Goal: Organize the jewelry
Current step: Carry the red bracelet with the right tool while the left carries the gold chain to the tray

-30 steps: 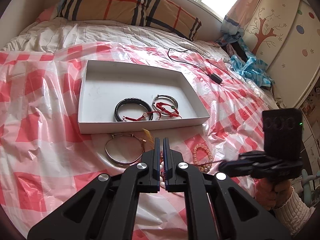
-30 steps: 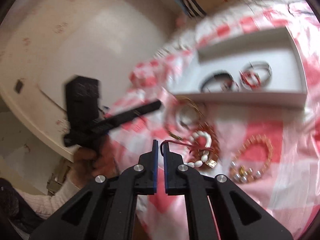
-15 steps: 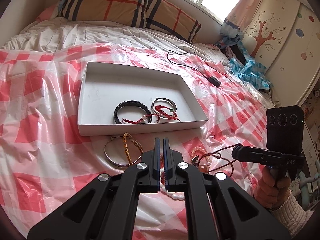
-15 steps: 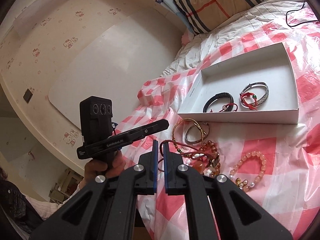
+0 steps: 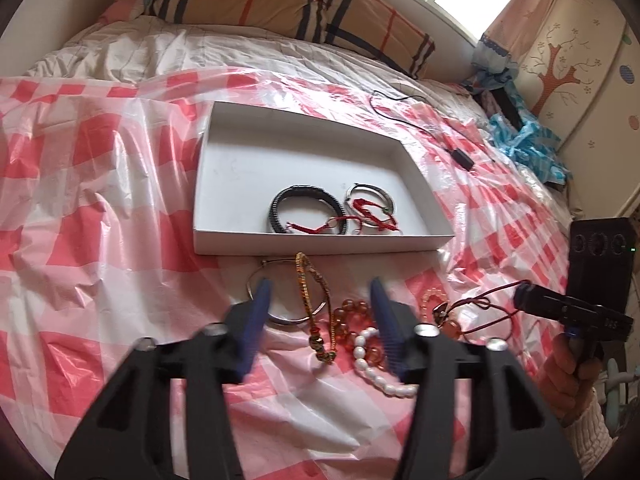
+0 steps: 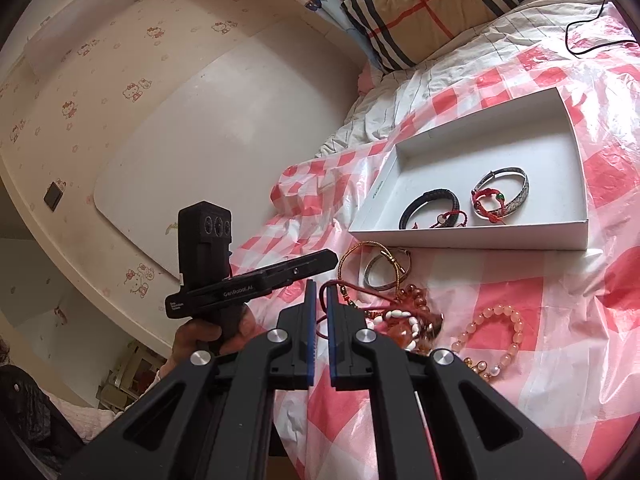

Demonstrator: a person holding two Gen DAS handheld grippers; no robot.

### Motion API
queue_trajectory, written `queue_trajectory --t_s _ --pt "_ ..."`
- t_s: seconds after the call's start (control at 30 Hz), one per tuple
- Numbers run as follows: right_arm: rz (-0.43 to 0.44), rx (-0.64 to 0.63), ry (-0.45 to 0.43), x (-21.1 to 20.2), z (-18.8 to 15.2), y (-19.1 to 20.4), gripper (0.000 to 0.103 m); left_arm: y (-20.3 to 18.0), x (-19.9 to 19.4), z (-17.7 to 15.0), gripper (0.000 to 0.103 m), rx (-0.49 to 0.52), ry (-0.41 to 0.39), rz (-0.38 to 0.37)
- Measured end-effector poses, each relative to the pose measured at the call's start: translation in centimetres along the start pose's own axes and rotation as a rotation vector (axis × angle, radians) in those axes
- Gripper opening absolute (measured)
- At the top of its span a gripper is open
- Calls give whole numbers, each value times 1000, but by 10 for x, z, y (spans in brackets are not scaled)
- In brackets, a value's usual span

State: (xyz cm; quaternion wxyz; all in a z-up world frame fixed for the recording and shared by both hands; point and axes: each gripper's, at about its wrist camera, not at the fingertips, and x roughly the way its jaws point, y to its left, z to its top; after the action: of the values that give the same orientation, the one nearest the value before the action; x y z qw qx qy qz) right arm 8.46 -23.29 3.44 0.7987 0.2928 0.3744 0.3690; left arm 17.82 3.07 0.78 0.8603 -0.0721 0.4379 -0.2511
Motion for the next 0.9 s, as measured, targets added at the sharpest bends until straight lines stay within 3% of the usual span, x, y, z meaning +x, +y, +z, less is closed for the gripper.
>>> queue_trajectory --t_s 0.13,0.17,0.23,0.33,0.6,0.9 --pt "-3 -1 1 0 0 0 6 -4 14 -4 52 14 35 24" --pt "-4 -2 1 0 0 0 6 -6 17 -5 48 19 43 31" --pt "-5 -1 0 0 0 0 6 -8 24 -7 18 26 69 36" --pt "-8 0 -2 0 0 0 6 -11 23 -7 6 33 58 36" --pt "-15 1 -9 1 2 -2 6 -20 -1 2 5 47 -37 0" --pt "-21 -1 -19 0 4 -3 6 -27 -13 9 5 29 -81 -65"
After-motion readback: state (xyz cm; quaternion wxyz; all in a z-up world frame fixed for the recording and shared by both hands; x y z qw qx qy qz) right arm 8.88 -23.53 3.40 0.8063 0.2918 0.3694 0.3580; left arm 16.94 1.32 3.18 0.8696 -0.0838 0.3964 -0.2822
